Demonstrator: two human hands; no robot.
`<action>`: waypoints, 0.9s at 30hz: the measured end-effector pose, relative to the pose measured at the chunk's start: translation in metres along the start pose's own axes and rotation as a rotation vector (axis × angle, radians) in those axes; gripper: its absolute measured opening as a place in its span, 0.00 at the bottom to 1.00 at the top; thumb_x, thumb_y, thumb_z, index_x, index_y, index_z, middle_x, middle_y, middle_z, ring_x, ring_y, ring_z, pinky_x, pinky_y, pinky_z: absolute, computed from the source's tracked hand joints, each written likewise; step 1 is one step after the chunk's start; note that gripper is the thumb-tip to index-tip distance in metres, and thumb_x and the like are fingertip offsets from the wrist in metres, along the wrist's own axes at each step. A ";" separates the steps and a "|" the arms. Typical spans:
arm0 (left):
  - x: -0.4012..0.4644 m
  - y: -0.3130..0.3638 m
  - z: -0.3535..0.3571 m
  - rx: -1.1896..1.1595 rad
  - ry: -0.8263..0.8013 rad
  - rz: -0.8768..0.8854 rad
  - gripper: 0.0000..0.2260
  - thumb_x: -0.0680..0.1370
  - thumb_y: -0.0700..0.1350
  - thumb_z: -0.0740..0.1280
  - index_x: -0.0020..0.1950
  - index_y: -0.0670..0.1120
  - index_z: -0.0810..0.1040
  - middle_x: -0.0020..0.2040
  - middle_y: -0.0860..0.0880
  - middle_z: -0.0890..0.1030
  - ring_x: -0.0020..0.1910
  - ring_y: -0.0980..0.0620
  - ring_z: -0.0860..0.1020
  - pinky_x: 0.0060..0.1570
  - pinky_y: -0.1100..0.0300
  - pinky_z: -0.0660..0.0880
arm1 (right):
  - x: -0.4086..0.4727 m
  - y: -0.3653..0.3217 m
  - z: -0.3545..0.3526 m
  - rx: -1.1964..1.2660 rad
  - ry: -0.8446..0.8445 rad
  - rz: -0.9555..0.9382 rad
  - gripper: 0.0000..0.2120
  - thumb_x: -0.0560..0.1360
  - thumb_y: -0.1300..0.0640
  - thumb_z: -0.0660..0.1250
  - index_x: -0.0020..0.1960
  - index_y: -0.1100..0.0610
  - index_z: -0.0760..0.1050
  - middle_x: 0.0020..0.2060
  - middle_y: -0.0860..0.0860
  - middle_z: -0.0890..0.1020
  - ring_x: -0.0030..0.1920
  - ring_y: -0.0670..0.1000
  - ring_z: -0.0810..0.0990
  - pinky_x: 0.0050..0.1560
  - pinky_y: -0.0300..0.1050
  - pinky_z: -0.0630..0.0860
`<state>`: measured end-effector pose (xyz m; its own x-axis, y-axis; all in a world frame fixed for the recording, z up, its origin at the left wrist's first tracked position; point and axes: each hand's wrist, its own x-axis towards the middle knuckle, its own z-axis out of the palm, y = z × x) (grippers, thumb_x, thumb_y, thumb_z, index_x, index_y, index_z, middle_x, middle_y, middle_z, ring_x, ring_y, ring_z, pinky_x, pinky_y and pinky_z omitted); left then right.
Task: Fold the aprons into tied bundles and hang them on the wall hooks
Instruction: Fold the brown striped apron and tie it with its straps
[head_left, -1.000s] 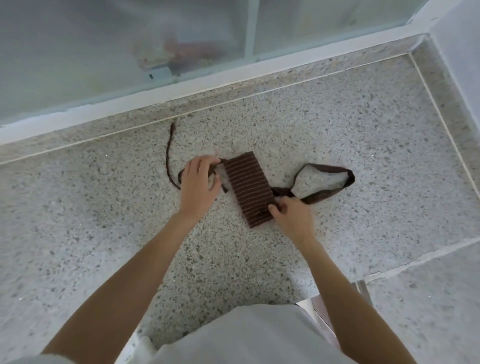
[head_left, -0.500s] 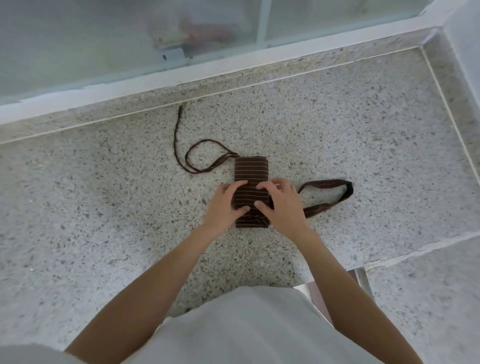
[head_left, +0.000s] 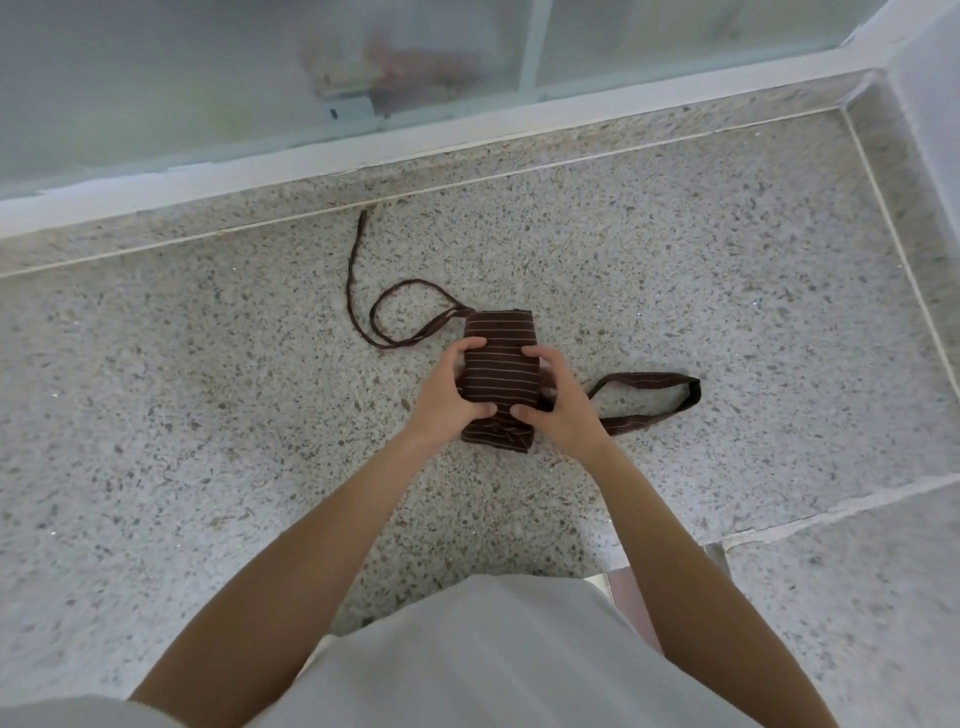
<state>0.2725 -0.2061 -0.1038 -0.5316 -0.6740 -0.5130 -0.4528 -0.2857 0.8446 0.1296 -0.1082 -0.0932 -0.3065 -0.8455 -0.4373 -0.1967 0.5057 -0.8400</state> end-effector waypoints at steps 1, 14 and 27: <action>-0.003 0.001 -0.002 0.098 0.020 0.047 0.36 0.65 0.34 0.76 0.66 0.55 0.65 0.58 0.48 0.78 0.55 0.52 0.78 0.51 0.59 0.77 | -0.001 -0.003 0.002 -0.024 0.014 -0.029 0.31 0.70 0.64 0.72 0.66 0.45 0.64 0.57 0.45 0.75 0.57 0.49 0.73 0.58 0.41 0.73; -0.017 -0.033 -0.009 0.991 0.244 0.743 0.20 0.67 0.53 0.74 0.55 0.47 0.77 0.62 0.48 0.74 0.61 0.48 0.71 0.59 0.51 0.67 | -0.025 0.023 0.014 -0.965 0.389 -0.479 0.30 0.61 0.42 0.76 0.58 0.52 0.73 0.58 0.55 0.72 0.62 0.58 0.66 0.67 0.58 0.58; 0.005 -0.033 -0.023 0.865 -0.212 0.505 0.24 0.71 0.56 0.70 0.64 0.51 0.70 0.60 0.53 0.76 0.61 0.53 0.72 0.61 0.59 0.64 | -0.003 0.042 0.000 -0.922 0.128 -0.491 0.28 0.63 0.42 0.75 0.58 0.55 0.75 0.52 0.49 0.81 0.57 0.54 0.75 0.68 0.54 0.61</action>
<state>0.3013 -0.2160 -0.1303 -0.8812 -0.4210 -0.2150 -0.4574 0.6445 0.6127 0.1227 -0.0843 -0.1268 -0.0864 -0.9957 -0.0325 -0.9422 0.0923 -0.3220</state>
